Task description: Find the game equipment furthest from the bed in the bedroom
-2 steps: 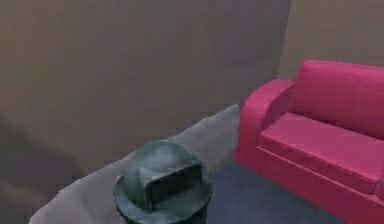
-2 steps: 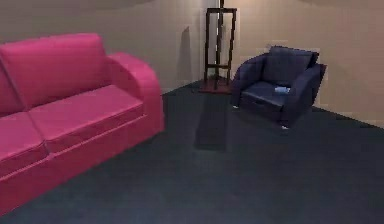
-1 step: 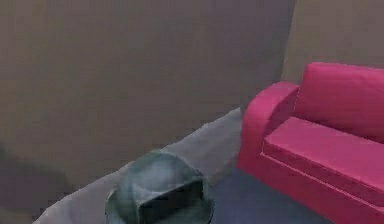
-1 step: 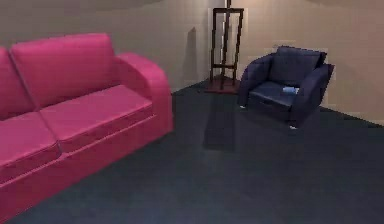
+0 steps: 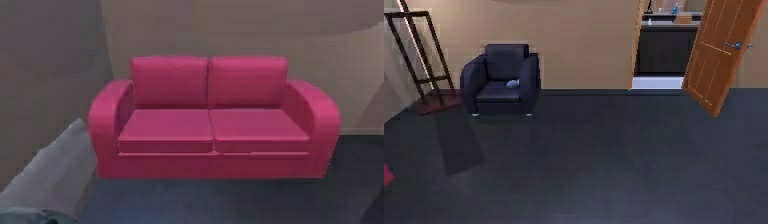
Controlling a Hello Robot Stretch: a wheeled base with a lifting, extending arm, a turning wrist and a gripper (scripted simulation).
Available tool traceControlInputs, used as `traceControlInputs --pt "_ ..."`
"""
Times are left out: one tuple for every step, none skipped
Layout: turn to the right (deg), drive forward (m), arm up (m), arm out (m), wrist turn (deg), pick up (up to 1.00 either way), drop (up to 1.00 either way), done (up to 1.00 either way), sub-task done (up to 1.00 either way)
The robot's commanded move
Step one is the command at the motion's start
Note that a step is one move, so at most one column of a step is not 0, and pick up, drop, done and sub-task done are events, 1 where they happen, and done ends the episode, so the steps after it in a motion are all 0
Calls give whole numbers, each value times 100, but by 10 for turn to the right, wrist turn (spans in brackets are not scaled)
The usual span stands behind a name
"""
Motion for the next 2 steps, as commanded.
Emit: traceControlInputs --pt "450 0 0 0 0 0 0 0 0" --pt "150 0 0 0 0 0 0 0 0"
